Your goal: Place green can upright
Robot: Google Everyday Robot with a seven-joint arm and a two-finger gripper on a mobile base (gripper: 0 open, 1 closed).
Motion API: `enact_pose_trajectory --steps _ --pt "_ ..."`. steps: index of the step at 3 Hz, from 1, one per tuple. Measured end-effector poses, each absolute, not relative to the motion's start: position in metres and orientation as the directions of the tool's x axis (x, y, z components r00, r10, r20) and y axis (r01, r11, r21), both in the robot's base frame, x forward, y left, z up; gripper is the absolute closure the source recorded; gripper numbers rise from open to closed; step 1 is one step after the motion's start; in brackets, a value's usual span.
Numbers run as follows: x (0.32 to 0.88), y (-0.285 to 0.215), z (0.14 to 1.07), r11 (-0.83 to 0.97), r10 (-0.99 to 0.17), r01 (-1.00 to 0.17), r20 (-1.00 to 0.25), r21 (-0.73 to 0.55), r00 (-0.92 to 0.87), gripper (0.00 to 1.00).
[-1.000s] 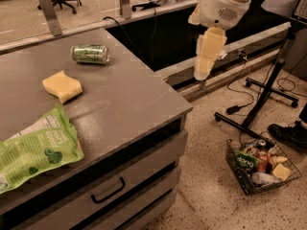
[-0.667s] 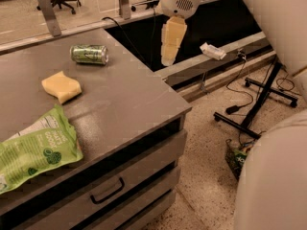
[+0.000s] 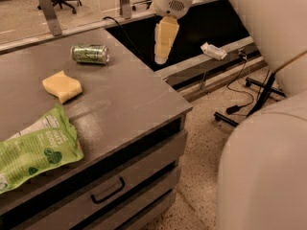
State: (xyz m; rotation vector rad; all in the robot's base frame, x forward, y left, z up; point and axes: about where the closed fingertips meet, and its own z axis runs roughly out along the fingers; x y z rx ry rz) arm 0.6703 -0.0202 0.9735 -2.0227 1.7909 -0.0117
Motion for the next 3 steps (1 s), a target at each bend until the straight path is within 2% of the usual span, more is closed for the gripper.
enact_pose_trajectory --steps 3 --pt "0.754 0.065 0.947 -0.105 -0.875 -0.926 -0.409 -0.362 0.259 0.00"
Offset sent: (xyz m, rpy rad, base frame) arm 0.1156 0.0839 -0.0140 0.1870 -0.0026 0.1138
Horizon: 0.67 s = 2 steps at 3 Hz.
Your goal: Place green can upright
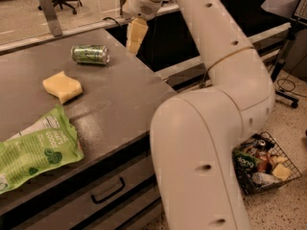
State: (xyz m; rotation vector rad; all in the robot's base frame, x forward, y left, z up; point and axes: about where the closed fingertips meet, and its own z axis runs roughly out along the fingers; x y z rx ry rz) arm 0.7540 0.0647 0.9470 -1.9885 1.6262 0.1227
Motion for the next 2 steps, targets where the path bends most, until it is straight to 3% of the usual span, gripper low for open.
enact_pose_trajectory --steps 2 --pt "0.765 0.136 0.937 -0.128 -0.842 -0.929 -0.457 -0.347 0.286 0.00"
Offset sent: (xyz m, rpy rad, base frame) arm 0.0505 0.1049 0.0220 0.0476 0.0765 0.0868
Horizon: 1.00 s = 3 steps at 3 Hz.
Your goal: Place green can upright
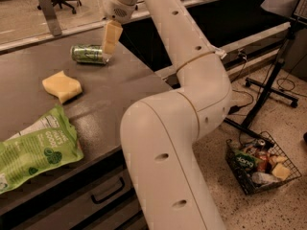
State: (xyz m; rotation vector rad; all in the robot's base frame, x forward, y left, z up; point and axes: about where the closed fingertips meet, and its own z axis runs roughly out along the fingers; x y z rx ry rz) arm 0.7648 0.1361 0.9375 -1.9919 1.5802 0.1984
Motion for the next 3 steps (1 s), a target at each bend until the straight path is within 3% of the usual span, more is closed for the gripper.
enact_pose_trajectory --steps 3 --pt "0.763 0.202 0.908 -0.087 -0.837 -0.964 -0.506 -0.252 0.207 0.00"
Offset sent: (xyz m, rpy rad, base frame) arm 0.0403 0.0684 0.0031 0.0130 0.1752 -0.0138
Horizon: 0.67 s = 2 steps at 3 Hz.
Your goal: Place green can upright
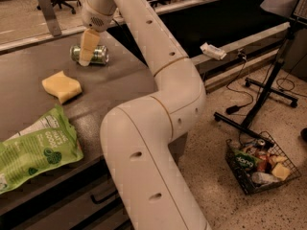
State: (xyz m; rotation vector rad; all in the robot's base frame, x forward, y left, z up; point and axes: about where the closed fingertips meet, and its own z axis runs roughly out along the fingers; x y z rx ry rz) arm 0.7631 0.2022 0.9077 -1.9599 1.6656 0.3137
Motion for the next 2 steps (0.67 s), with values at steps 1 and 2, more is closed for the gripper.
enact_pose_trajectory --steps 1,2 --pt "0.764 0.217 0.895 -0.075 -0.852 -0.971 -0.491 -0.228 0.181 0.00" --pt "0.765 0.223 0.877 -0.058 -0.887 -0.978 -0.439 -0.202 0.144 0.00"
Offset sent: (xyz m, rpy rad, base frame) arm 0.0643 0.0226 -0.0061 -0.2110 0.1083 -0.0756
